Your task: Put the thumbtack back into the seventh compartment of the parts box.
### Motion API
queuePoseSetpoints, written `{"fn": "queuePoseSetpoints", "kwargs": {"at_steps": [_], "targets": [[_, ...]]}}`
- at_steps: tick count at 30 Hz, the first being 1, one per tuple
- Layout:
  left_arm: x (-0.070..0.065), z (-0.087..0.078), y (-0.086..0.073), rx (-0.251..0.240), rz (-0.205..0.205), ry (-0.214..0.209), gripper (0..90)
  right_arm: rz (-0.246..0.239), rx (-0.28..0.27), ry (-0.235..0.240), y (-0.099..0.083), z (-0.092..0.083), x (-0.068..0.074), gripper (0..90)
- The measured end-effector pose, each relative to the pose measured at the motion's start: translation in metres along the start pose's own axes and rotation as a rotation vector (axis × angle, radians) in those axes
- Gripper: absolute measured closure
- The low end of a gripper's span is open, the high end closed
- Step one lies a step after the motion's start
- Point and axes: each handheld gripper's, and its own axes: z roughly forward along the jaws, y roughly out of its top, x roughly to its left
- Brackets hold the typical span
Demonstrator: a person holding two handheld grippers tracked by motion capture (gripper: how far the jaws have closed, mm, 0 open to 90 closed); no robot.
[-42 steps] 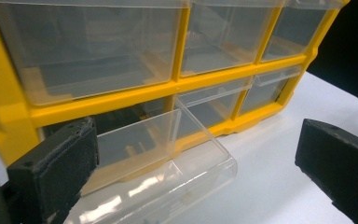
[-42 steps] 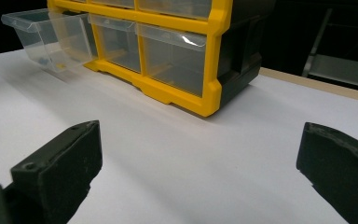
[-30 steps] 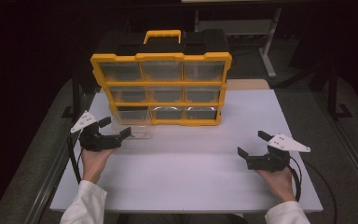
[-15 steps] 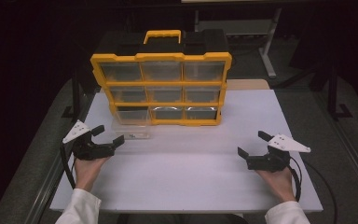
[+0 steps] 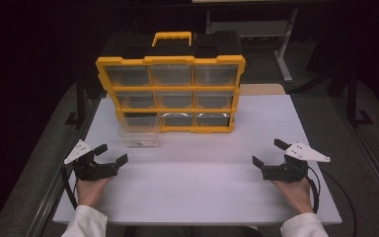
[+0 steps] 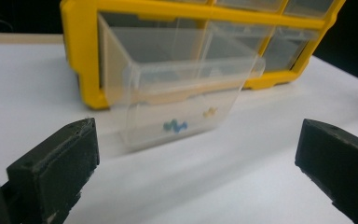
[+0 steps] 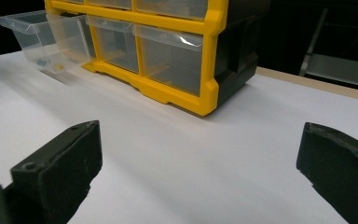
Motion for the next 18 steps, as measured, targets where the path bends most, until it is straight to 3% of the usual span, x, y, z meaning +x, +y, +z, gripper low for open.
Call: {"fn": "queuePoseSetpoints", "kwargs": {"at_steps": [8,12,18], "targets": [[0.008,-0.017,-0.006,-0.081,-0.06,0.023,0.0,0.006,0.003,-0.011,-0.002,-0.004,0.002,0.0],[0.011,-0.022,-0.008,-0.101,-0.095,0.01,0.0,0.007,0.003,-0.016,-0.003,-0.005,0.003,0.0],[0.011,-0.029,-0.008,-0.126,-0.085,0.002,0.0,0.021,0.003,-0.02,-0.004,-0.005,0.003,0.0]]}}
